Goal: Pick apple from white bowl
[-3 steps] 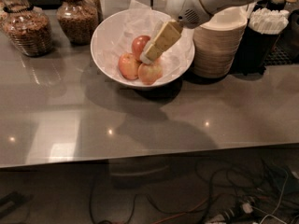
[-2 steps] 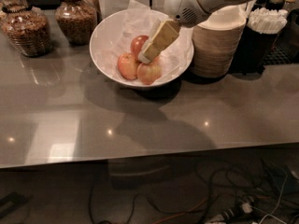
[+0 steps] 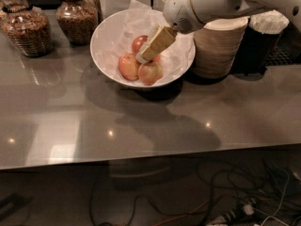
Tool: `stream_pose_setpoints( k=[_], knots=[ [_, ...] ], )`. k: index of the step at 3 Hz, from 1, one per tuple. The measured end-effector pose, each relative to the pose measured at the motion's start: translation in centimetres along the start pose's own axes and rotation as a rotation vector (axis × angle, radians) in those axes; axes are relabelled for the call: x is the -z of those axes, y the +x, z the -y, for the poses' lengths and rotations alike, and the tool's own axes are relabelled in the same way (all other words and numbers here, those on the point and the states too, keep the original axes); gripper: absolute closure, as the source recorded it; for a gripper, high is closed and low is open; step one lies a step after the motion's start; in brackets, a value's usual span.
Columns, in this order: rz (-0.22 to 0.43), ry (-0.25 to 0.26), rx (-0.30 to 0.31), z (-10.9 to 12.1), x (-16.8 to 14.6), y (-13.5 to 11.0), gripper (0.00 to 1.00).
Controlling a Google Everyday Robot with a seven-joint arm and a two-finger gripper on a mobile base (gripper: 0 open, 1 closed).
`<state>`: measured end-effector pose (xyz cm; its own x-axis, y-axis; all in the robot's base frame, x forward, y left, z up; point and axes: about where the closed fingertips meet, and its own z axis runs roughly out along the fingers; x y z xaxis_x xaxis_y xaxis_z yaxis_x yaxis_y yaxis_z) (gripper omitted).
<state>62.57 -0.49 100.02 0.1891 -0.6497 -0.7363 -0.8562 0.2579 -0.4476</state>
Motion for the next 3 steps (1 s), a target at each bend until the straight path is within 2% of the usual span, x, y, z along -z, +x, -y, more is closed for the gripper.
stream_pose_setpoints(
  k=[1,2,3],
  knots=[
    [0.036,0.026,-0.022,1.0,-2.3,1.1,0.0],
    [0.061,0.023,-0.075,0.8,-4.4,2.4,0.0],
    [0.067,0.018,-0.133,0.2,-5.8,3.8,0.1]
  ],
)
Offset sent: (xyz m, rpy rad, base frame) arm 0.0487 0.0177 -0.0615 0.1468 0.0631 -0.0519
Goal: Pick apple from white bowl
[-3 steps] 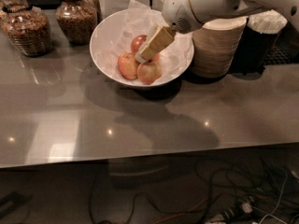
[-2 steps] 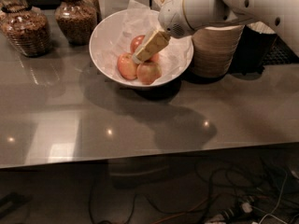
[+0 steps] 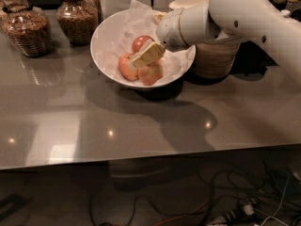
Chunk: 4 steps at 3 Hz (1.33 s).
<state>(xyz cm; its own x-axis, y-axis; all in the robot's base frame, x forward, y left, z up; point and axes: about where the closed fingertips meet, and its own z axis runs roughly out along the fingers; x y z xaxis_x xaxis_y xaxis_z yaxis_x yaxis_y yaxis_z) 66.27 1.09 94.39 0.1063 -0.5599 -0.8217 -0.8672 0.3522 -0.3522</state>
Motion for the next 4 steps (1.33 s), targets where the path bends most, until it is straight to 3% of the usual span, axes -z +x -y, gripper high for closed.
stream_pose_setpoints(
  k=[2,4],
  knots=[
    [-0.003,0.003,-0.067,-0.6,-0.9,1.9,0.12],
    [-0.006,0.009,-0.099,-0.8,-1.3,2.8,0.41]
  ],
)
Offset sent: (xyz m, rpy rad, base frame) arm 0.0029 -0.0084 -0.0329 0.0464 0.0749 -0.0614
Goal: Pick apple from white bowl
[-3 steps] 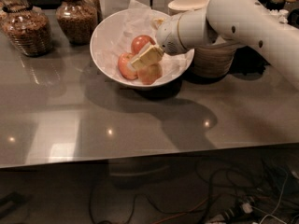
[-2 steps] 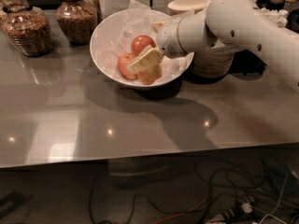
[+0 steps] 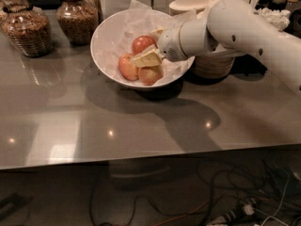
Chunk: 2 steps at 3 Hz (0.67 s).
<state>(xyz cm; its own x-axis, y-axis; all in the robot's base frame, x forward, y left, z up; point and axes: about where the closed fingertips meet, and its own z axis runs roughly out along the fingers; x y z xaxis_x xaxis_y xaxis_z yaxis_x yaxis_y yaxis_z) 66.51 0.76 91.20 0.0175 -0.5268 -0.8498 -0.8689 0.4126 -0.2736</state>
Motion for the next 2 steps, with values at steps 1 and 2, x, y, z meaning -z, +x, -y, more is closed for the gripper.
stream_pose_setpoints(
  k=[1,2],
  knots=[
    [0.0,-0.001,0.0,0.0,0.0,0.0,0.6],
    [0.027,0.002,0.031,0.4,0.5,-1.3,0.83]
  ],
)
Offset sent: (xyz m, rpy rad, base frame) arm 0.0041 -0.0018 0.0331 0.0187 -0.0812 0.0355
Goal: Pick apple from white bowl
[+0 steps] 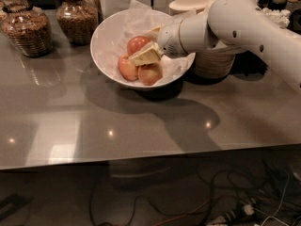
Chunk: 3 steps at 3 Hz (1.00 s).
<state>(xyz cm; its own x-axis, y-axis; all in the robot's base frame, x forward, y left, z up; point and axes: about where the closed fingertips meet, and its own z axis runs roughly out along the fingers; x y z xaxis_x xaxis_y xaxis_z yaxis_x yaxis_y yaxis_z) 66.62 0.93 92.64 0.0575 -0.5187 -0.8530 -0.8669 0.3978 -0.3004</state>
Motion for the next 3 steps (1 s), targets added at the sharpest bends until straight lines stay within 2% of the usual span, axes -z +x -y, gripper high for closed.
stream_pose_setpoints(
  k=[1,2,3],
  knots=[
    [0.049,0.003,0.074,0.7,1.4,-3.5,1.0],
    [0.105,-0.027,0.144,0.6,4.1,-6.4,1.0],
    [0.095,-0.078,0.13,-0.9,8.3,-5.5,1.0]
  ],
)
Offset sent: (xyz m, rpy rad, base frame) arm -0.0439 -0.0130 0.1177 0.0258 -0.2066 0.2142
